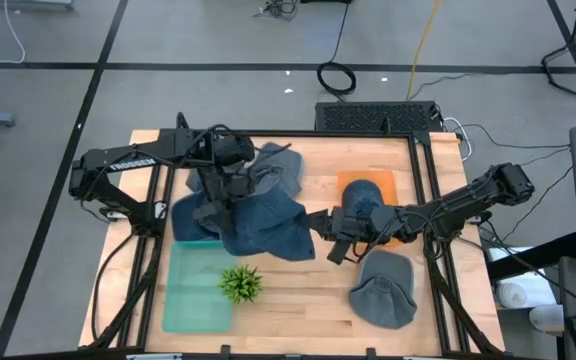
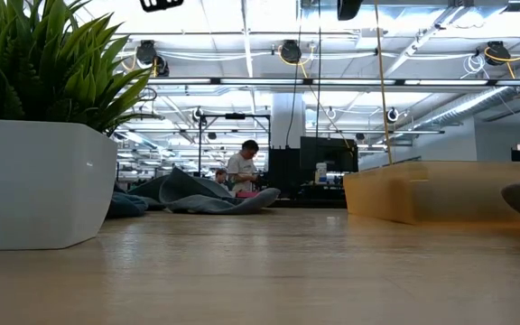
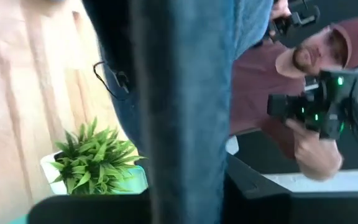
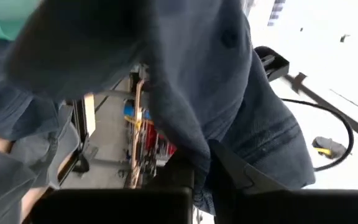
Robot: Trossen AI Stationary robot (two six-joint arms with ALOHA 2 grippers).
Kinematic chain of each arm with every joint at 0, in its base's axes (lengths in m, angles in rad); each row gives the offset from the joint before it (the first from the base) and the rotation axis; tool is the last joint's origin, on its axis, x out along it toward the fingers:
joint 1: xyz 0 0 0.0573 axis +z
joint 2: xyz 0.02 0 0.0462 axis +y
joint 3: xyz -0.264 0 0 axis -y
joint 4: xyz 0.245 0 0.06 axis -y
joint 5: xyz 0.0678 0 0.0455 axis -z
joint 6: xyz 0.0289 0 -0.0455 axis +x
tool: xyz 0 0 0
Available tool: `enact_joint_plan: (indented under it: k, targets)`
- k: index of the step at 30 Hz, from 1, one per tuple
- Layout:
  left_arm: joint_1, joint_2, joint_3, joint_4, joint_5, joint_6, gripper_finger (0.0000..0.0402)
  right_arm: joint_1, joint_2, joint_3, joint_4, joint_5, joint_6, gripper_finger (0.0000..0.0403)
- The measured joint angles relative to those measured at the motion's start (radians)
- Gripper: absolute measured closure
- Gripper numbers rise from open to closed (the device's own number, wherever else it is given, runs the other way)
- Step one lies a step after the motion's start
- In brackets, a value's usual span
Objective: Pick & Place hat
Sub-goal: Put the right blue cap into the orange bin
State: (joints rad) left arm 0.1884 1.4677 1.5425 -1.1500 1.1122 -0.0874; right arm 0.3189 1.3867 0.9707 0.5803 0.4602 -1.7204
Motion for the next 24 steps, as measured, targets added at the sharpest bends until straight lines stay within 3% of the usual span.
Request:
enact_joint_plan:
  k: [3,9,18,24]
  targets:
    - [0.04,-0.009,0.0,-0.005,-0.023,0.008,0.034,0.015,-0.013,0.0,0.034,0.038,-0.004,0.0393]
    - [0.136,-0.056,0.0,-0.007,-0.174,0.06,0.0302,0.055,-0.056,0.0,0.032,0.095,-0.008,0.0393]
    - [0.278,-0.118,0.0,-0.006,-0.4,0.139,0.0228,0.104,-0.094,0.0,0.011,0.312,0.003,0.0393]
    - [0.352,-0.143,0.0,-0.006,-0.573,0.18,0.0202,0.122,-0.12,0.0,0.013,0.489,0.0,0.0393]
